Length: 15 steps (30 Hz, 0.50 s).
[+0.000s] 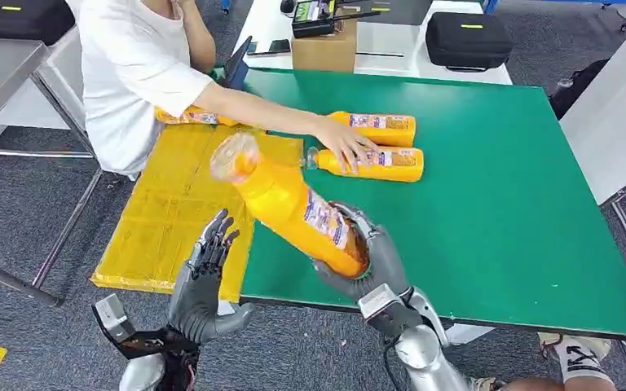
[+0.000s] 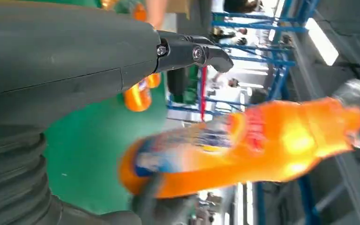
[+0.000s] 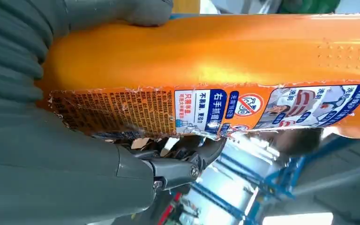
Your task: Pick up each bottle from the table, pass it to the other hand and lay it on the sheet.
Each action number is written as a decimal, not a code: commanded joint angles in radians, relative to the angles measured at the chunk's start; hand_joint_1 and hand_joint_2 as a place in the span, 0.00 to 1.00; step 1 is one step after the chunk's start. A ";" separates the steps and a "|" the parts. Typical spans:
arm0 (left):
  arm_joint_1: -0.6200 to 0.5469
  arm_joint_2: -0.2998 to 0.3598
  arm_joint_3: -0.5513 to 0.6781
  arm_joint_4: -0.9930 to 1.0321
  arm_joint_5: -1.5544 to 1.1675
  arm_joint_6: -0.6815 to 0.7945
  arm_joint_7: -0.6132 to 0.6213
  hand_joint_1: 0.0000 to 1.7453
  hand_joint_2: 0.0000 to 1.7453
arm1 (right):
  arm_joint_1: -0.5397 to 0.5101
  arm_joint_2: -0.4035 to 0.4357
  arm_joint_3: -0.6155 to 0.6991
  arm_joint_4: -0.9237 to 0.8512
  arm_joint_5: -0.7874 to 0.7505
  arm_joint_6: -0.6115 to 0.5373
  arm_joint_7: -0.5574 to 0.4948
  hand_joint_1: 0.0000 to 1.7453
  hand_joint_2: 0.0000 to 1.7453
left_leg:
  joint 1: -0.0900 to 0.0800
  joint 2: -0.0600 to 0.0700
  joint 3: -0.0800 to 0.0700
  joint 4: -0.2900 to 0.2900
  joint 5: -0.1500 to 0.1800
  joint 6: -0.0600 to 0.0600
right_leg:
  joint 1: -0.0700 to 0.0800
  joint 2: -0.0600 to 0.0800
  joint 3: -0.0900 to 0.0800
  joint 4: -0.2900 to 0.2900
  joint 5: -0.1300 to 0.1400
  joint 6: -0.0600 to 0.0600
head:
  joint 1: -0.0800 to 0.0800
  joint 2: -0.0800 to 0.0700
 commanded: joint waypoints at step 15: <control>-0.114 0.017 -0.132 0.126 0.102 -0.002 0.108 0.00 1.00 | -0.020 -0.062 0.160 0.099 0.174 -0.089 -0.049 1.00 1.00 | 0.000 0.002 0.006 -0.001 -0.002 -0.001 | 0.001 0.000 0.006 -0.001 -0.001 -0.002 | 0.000 0.000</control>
